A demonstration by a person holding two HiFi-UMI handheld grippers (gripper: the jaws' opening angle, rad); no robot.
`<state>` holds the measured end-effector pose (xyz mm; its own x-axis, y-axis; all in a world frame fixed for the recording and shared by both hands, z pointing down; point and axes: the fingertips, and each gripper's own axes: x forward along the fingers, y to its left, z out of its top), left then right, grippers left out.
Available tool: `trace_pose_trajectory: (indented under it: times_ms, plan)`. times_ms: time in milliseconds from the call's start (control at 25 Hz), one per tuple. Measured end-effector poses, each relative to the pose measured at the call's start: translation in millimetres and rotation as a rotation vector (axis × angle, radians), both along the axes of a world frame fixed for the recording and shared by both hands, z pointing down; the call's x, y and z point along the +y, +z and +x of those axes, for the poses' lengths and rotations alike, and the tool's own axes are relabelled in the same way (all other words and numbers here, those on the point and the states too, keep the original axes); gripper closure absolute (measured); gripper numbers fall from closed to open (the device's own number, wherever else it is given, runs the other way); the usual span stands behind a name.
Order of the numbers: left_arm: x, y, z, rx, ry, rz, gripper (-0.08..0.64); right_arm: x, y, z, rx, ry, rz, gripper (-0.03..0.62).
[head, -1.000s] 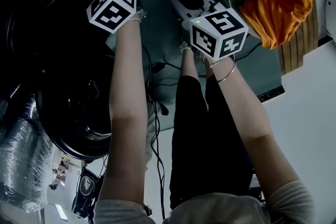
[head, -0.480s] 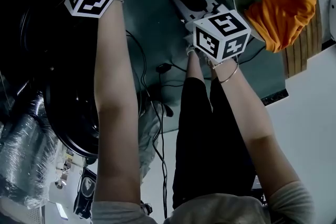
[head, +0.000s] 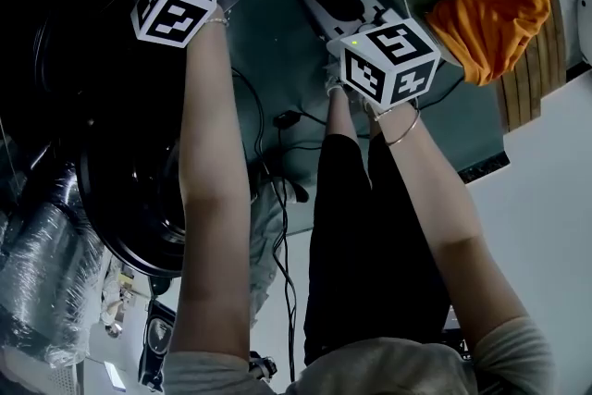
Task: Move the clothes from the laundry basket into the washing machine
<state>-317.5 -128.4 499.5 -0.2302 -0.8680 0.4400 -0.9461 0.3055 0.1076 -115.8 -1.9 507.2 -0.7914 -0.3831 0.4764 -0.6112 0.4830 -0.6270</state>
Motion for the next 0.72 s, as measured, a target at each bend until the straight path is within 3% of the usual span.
trace_pose_trajectory:
  times_ms: [160, 320, 480, 720]
  plan:
    - [24, -15, 41, 0.038, 0.096, 0.011, 0.307, -6, -17, 21, 0.017, 0.045, 0.037, 0.569]
    - [54, -33, 106, 0.099, 0.197, 0.0, 0.307, -12, -35, 62, 0.054, 0.107, 0.053, 0.566]
    - [78, -32, 186, 0.188, 0.322, -0.058, 0.307, -17, -43, 128, 0.149, 0.171, 0.069, 0.483]
    - [112, -34, 291, 0.261, 0.535, -0.155, 0.308, -10, -34, 253, 0.367, 0.239, 0.142, 0.454]
